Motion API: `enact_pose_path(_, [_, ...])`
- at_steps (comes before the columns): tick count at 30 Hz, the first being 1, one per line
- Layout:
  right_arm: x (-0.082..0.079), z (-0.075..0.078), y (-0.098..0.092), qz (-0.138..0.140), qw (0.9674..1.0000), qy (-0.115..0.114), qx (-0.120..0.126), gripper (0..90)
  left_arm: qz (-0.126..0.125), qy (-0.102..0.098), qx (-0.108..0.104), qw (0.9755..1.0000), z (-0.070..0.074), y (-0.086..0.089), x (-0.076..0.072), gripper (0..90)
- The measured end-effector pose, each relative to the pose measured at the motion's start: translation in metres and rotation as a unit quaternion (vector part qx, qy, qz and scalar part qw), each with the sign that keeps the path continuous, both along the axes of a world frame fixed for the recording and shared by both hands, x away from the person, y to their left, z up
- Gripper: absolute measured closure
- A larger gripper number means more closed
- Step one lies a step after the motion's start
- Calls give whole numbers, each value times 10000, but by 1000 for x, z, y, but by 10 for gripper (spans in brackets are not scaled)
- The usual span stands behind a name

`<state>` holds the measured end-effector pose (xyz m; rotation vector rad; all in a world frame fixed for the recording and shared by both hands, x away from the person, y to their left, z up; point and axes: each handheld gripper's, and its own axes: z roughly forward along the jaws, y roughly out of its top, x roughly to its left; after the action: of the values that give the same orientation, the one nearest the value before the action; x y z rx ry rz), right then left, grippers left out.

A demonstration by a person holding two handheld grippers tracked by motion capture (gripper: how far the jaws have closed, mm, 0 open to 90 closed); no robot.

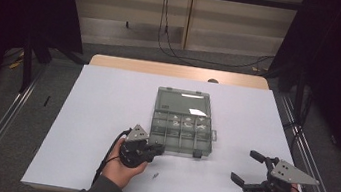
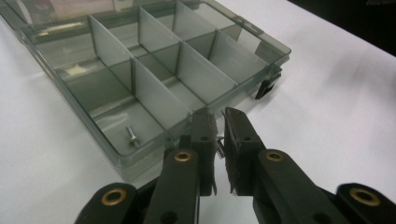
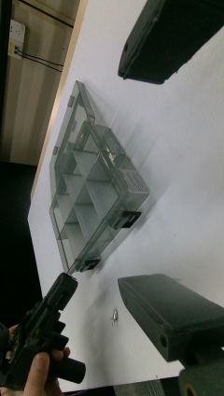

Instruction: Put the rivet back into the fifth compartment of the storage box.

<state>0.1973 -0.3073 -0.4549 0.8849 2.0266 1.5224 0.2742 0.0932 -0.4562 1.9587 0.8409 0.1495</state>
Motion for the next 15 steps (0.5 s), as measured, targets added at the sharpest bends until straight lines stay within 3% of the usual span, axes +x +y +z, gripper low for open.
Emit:
enact_pose_path(10, [-2,0,-2,-64,10000,-21,31,12,134,-233,-181,9995,6,2,7,830])
enact_pose_path(15, [-3,0,-3,-61,10000,-6,33,12,242,-252,-238,9991,6,4,10,831])
